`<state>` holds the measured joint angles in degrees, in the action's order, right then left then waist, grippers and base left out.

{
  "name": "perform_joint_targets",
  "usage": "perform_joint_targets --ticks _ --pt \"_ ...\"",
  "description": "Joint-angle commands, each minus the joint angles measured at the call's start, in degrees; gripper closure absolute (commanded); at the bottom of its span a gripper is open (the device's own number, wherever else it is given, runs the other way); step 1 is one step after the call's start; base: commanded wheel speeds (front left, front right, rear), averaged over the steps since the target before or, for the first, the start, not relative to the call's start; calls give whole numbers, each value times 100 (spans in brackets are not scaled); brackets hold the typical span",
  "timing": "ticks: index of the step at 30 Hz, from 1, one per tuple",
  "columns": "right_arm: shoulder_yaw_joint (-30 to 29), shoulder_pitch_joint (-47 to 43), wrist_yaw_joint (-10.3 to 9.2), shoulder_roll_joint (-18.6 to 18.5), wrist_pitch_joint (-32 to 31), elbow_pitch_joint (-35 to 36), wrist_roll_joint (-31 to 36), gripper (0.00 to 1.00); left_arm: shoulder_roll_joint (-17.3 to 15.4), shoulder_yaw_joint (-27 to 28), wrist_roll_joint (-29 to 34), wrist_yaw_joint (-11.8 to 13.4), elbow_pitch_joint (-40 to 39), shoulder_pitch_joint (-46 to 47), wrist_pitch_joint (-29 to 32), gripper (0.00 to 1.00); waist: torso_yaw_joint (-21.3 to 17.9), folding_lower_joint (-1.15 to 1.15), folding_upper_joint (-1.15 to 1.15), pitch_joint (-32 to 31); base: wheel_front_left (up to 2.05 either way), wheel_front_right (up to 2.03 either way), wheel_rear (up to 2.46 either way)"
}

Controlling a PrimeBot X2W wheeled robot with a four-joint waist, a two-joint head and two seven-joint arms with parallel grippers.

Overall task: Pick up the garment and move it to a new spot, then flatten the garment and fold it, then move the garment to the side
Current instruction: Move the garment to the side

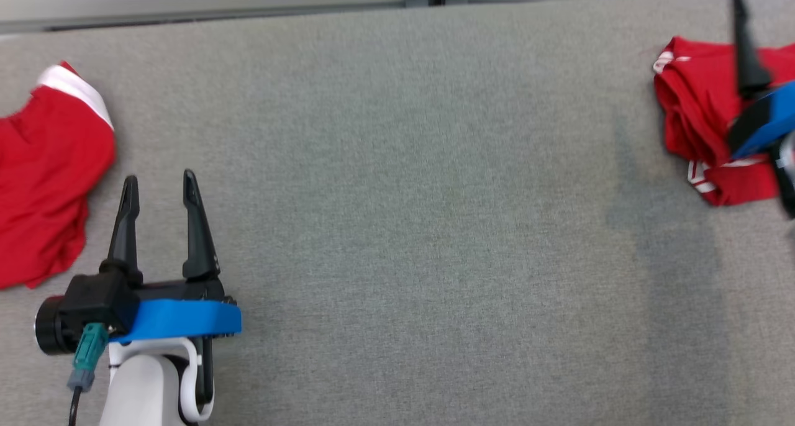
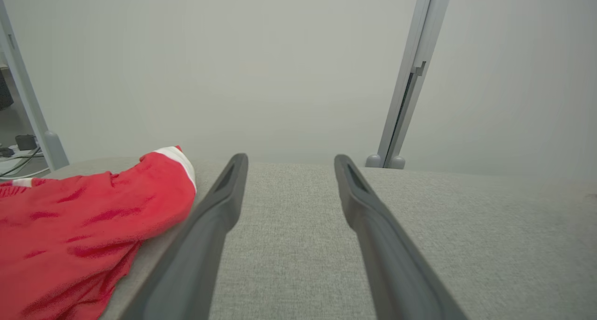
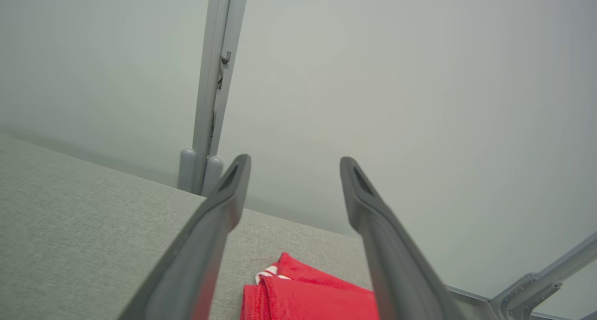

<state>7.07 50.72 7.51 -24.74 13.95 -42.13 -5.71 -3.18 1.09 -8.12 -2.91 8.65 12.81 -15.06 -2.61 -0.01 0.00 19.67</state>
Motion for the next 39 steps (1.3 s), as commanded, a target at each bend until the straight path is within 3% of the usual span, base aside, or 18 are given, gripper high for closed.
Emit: perform_joint_targets --ticks 1,7,13,23,34,39 --pt "124 -205 -3 217 49 134 -136 0 15 42 -50 18 3 -128 -15 0 -24 1 0 -200 0 0 0" --pt "384 -837 -2 850 106 502 -515 0 21 45 -128 50 44 -474 -16 0 107 1 0 -642 0 0 0" --pt "353 -1541 -2 1150 123 800 -736 0 26 19 -167 54 120 -702 -16 0 197 1 0 -994 0 0 0" --pt "-376 -3148 -2 1560 116 1864 -831 0 29 -20 -122 51 220 -968 -16 0 357 1 0 -1440 0 0 0" --pt "-1031 -4516 -1 2020 -520 3546 -492 0 5 -92 -57 82 295 -1126 -16 0 540 1 0 -1657 0 0 0" --pt "-1133 -4904 -1 2155 -702 3787 -429 0 -35 -118 -46 80 348 -1133 -16 0 572 1 0 -1683 0 0 0"
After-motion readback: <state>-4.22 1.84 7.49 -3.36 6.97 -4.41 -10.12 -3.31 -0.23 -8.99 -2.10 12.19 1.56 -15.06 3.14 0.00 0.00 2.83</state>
